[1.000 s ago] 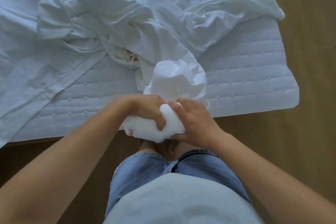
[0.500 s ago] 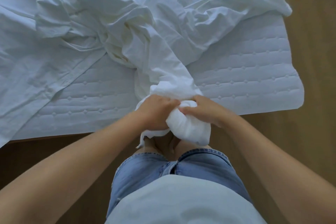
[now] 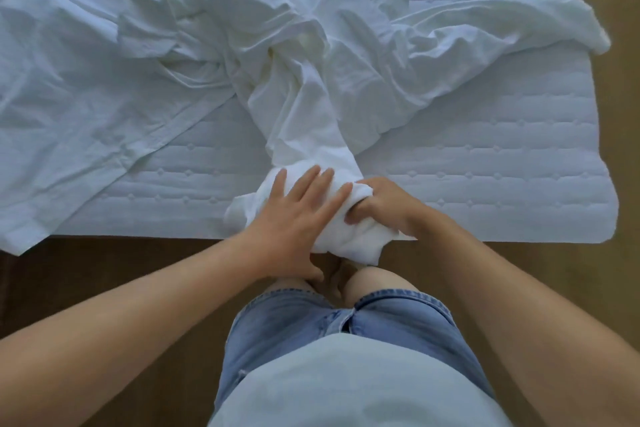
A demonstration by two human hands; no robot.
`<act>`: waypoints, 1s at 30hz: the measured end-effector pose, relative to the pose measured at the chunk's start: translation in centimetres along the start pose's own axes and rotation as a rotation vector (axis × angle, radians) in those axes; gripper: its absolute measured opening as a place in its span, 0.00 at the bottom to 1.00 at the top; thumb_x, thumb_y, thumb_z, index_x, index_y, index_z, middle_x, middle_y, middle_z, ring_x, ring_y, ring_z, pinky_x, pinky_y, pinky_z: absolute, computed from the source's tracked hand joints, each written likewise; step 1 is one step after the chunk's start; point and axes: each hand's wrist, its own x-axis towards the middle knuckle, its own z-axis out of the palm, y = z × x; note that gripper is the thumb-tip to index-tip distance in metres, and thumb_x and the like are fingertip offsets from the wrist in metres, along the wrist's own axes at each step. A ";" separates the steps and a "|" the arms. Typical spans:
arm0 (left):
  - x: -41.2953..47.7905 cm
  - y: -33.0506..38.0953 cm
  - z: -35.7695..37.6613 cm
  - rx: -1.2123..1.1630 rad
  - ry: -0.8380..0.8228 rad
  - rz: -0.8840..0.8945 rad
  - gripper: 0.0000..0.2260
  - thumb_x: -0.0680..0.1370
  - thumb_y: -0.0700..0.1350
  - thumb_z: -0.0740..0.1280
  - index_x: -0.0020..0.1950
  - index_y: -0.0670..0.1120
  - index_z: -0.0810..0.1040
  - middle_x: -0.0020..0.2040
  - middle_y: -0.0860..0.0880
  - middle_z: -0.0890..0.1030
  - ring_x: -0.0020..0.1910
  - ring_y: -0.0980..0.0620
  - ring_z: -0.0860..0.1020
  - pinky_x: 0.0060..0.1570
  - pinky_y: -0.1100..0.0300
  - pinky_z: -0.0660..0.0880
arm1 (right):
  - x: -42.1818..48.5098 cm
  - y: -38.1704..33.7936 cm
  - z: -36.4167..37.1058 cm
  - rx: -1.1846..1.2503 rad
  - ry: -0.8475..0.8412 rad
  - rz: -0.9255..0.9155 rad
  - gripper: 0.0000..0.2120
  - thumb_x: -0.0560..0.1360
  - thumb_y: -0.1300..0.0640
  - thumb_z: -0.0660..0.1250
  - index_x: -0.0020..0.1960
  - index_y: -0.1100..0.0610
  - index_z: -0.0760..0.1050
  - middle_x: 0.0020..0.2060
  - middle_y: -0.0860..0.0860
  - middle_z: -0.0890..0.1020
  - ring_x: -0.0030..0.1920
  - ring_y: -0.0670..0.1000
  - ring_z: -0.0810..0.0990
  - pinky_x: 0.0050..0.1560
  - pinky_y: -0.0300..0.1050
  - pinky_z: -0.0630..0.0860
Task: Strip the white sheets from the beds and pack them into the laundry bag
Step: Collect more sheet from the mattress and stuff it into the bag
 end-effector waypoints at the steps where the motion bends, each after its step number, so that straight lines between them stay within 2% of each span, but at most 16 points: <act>1: -0.2 0.2 1.5 0.059 0.170 -0.006 0.53 0.60 0.61 0.75 0.77 0.52 0.48 0.74 0.40 0.54 0.73 0.39 0.57 0.66 0.36 0.55 | 0.3 -0.8 -0.3 0.089 -0.020 0.056 0.06 0.65 0.69 0.69 0.41 0.61 0.77 0.34 0.51 0.79 0.37 0.52 0.77 0.32 0.39 0.72; 3: 0.7 -0.3 3.3 0.072 0.435 -0.030 0.45 0.63 0.56 0.74 0.75 0.52 0.56 0.67 0.36 0.68 0.63 0.37 0.73 0.55 0.39 0.71 | 1.0 -2.0 -0.9 0.197 -0.071 0.144 0.10 0.63 0.69 0.69 0.40 0.57 0.77 0.33 0.50 0.81 0.36 0.53 0.80 0.33 0.40 0.74; 5: 2.1 -1.3 3.4 -0.051 0.491 0.013 0.42 0.64 0.57 0.74 0.73 0.51 0.59 0.54 0.37 0.78 0.48 0.38 0.80 0.40 0.48 0.76 | 1.8 -2.7 -1.4 0.183 -0.129 0.199 0.11 0.63 0.65 0.69 0.45 0.58 0.78 0.38 0.54 0.83 0.39 0.55 0.81 0.35 0.43 0.76; 7: 3.1 -1.7 2.9 -0.176 0.315 0.004 0.44 0.63 0.58 0.76 0.72 0.52 0.58 0.45 0.41 0.80 0.38 0.40 0.80 0.33 0.53 0.74 | 2.3 -3.0 -1.4 0.026 -0.135 0.213 0.14 0.68 0.61 0.69 0.54 0.59 0.77 0.50 0.58 0.82 0.49 0.58 0.81 0.45 0.48 0.77; 9: 3.8 -2.6 1.9 -0.259 0.051 -0.100 0.43 0.65 0.57 0.75 0.74 0.56 0.56 0.53 0.45 0.80 0.48 0.43 0.80 0.40 0.54 0.73 | 2.7 -2.1 -1.0 -0.385 -0.029 0.069 0.26 0.74 0.53 0.68 0.69 0.57 0.67 0.65 0.57 0.73 0.63 0.59 0.73 0.61 0.51 0.70; 11: 4.3 -4.4 1.1 -0.476 -0.187 -0.220 0.40 0.65 0.52 0.76 0.73 0.59 0.61 0.59 0.52 0.78 0.56 0.48 0.77 0.46 0.57 0.72 | 1.9 -1.8 0.1 -0.737 0.085 -0.247 0.40 0.71 0.41 0.69 0.76 0.54 0.56 0.71 0.56 0.64 0.71 0.59 0.62 0.71 0.53 0.61; 13: 4.6 -6.9 -0.6 -0.800 -0.317 -0.296 0.33 0.65 0.45 0.76 0.68 0.58 0.70 0.56 0.54 0.79 0.55 0.50 0.77 0.49 0.57 0.74 | 1.6 -1.1 1.5 -1.003 0.094 -0.516 0.52 0.61 0.32 0.72 0.75 0.55 0.56 0.72 0.60 0.62 0.72 0.62 0.59 0.72 0.60 0.59; 15: 4.8 -9.0 -1.9 -0.957 -0.423 -0.316 0.26 0.67 0.42 0.75 0.62 0.56 0.74 0.53 0.53 0.80 0.52 0.50 0.79 0.51 0.53 0.78 | 3.1 -0.7 2.2 -1.145 0.277 -0.676 0.54 0.52 0.33 0.76 0.70 0.56 0.61 0.65 0.65 0.72 0.64 0.66 0.71 0.61 0.63 0.69; 17: 4.9 -10.4 -2.0 -1.006 -0.505 -0.330 0.23 0.68 0.42 0.75 0.60 0.55 0.75 0.53 0.51 0.81 0.51 0.49 0.80 0.52 0.50 0.79 | 5.1 -1.8 2.5 -1.104 0.360 -0.756 0.47 0.52 0.38 0.78 0.64 0.57 0.67 0.54 0.62 0.79 0.51 0.65 0.80 0.48 0.56 0.76; 18: 4.9 -11.0 -1.9 -1.039 -0.519 -0.336 0.23 0.68 0.42 0.75 0.61 0.55 0.75 0.54 0.50 0.81 0.52 0.48 0.80 0.53 0.49 0.78 | 6.0 -2.7 2.5 -1.075 0.325 -0.762 0.41 0.55 0.42 0.78 0.62 0.57 0.69 0.50 0.60 0.80 0.47 0.63 0.80 0.43 0.52 0.76; 21: 4.1 -11.6 -0.8 -1.100 -0.383 -0.381 0.36 0.67 0.46 0.76 0.72 0.57 0.65 0.68 0.50 0.73 0.64 0.47 0.73 0.63 0.47 0.72 | 8.1 -5.2 2.8 -0.935 0.139 -0.474 0.24 0.70 0.48 0.72 0.62 0.56 0.73 0.52 0.55 0.80 0.50 0.58 0.78 0.45 0.47 0.71; 24: 2.4 -9.7 0.9 -0.625 -0.168 -0.384 0.52 0.66 0.58 0.75 0.78 0.55 0.42 0.78 0.47 0.49 0.77 0.45 0.47 0.74 0.41 0.50 | 9.8 -5.8 3.1 -0.443 0.155 -0.161 0.09 0.70 0.55 0.73 0.48 0.57 0.79 0.44 0.55 0.83 0.47 0.56 0.80 0.45 0.49 0.75; 26: 1.3 -8.6 2.5 -0.344 -0.069 -0.338 0.60 0.64 0.63 0.75 0.75 0.57 0.30 0.77 0.43 0.36 0.76 0.41 0.37 0.70 0.35 0.41 | 10.4 -6.8 2.6 -0.086 0.151 -0.025 0.07 0.69 0.60 0.74 0.46 0.60 0.80 0.42 0.56 0.83 0.47 0.58 0.83 0.48 0.53 0.79; 27: 1.1 -9.0 3.7 -0.262 0.005 -0.308 0.61 0.62 0.63 0.76 0.74 0.58 0.28 0.77 0.40 0.37 0.76 0.39 0.38 0.69 0.32 0.42 | 10.5 -7.5 2.5 0.042 0.103 0.041 0.08 0.69 0.62 0.74 0.48 0.60 0.80 0.43 0.56 0.83 0.48 0.59 0.83 0.49 0.53 0.80; 28: 1.0 -9.8 4.6 -0.215 0.126 -0.265 0.61 0.60 0.62 0.77 0.75 0.58 0.32 0.77 0.36 0.43 0.77 0.36 0.45 0.67 0.29 0.47 | 10.6 -8.0 2.4 0.121 0.047 0.096 0.10 0.69 0.63 0.73 0.50 0.60 0.80 0.44 0.57 0.83 0.48 0.59 0.83 0.49 0.54 0.80; 30: 1.9 -12.3 6.3 -0.174 0.421 -0.120 0.53 0.58 0.59 0.78 0.76 0.54 0.51 0.70 0.33 0.66 0.69 0.34 0.67 0.60 0.29 0.62 | 10.6 -8.8 2.4 0.212 -0.031 0.201 0.16 0.68 0.62 0.74 0.55 0.60 0.78 0.48 0.58 0.83 0.49 0.60 0.83 0.48 0.55 0.81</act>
